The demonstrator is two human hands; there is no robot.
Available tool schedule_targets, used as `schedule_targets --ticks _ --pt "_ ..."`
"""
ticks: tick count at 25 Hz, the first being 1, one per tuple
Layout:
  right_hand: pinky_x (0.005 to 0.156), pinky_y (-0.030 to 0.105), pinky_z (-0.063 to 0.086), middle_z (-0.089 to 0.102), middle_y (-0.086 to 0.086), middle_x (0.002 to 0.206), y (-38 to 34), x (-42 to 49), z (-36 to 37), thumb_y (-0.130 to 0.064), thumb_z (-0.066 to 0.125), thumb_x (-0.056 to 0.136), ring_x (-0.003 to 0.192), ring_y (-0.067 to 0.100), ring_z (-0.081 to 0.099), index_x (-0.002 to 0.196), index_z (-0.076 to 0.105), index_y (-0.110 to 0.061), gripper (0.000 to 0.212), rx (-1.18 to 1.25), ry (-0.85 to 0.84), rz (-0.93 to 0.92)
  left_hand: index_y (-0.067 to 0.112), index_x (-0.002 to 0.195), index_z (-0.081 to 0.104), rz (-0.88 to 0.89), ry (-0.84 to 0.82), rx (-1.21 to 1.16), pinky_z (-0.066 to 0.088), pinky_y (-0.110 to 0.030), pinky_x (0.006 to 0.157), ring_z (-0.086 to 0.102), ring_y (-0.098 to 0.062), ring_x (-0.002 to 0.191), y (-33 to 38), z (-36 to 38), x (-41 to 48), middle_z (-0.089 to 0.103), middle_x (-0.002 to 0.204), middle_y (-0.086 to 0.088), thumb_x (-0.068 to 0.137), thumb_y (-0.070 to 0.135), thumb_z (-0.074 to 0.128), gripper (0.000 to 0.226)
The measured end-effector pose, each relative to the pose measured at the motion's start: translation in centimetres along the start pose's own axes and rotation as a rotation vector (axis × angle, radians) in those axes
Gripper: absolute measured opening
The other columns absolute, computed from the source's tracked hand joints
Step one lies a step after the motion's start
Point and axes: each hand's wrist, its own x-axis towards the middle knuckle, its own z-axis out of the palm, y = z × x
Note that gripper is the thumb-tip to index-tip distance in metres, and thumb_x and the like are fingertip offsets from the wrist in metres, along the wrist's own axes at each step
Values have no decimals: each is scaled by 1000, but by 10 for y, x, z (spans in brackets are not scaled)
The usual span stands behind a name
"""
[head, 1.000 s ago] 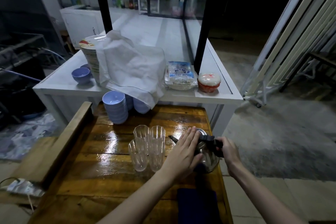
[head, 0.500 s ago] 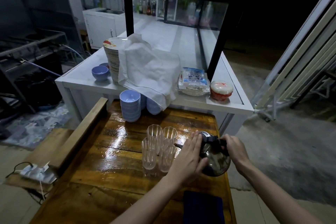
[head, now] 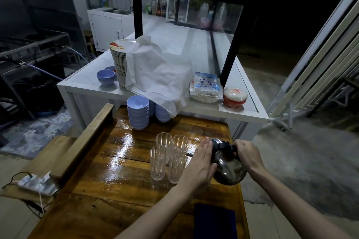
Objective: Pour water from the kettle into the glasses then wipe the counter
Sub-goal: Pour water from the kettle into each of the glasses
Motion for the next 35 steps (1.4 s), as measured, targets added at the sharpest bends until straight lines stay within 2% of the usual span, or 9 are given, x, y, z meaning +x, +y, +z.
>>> schedule_targets --ticks 4,9,15,19,24,29,35 --pt "55 32 34 52 9 56 -2 4 -2 -28 45 87 55 20 46 58 57 -8 37 -20 -4 -36 14 153 -7 -10 14 -17 -15 -16 115 -18 -8 147 2 2 0 -16 160 1 103 32 29 64" --pt "50 30 29 46 2 47 -9 9 -3 -21 47 92 48 17 39 49 47 -15 43 -110 -7 -98 15 152 -8 -44 38 -64 -15 -14 115 -20 -5 146 6 3 -1 -19 159 3 104 34 30 65" --pt "49 29 28 46 3 47 -15 14 -2 -23 49 90 47 17 38 47 46 -16 44 -116 16 -127 17 153 -9 -72 50 -104 -11 -19 118 -23 0 144 6 1 2 -21 158 6 104 35 29 64" --pt "50 30 29 45 3 46 -16 18 -1 -32 45 84 46 16 39 46 47 -15 41 -144 14 -154 18 152 -10 -92 59 -130 -12 -17 117 -23 1 144 7 2 3 -21 159 6 104 36 27 64" --pt "49 29 29 44 1 45 -23 22 -2 -22 50 90 45 15 38 44 44 -17 47 -193 24 -199 21 151 -13 -110 72 -174 -13 -16 116 -24 4 142 7 3 4 -23 158 8 104 37 27 64" --pt "49 28 29 44 2 46 -24 24 -1 -20 50 90 46 15 38 44 45 -17 47 -183 17 -207 25 148 -17 -107 83 -175 -12 -16 117 -25 6 141 6 3 4 -26 156 10 104 36 27 63" --pt "49 28 28 44 3 46 -25 25 -2 -20 50 91 47 16 37 45 44 -16 46 -176 30 -184 20 151 -12 -101 82 -147 -13 -15 115 -25 5 142 4 3 10 -23 158 8 104 36 28 64"
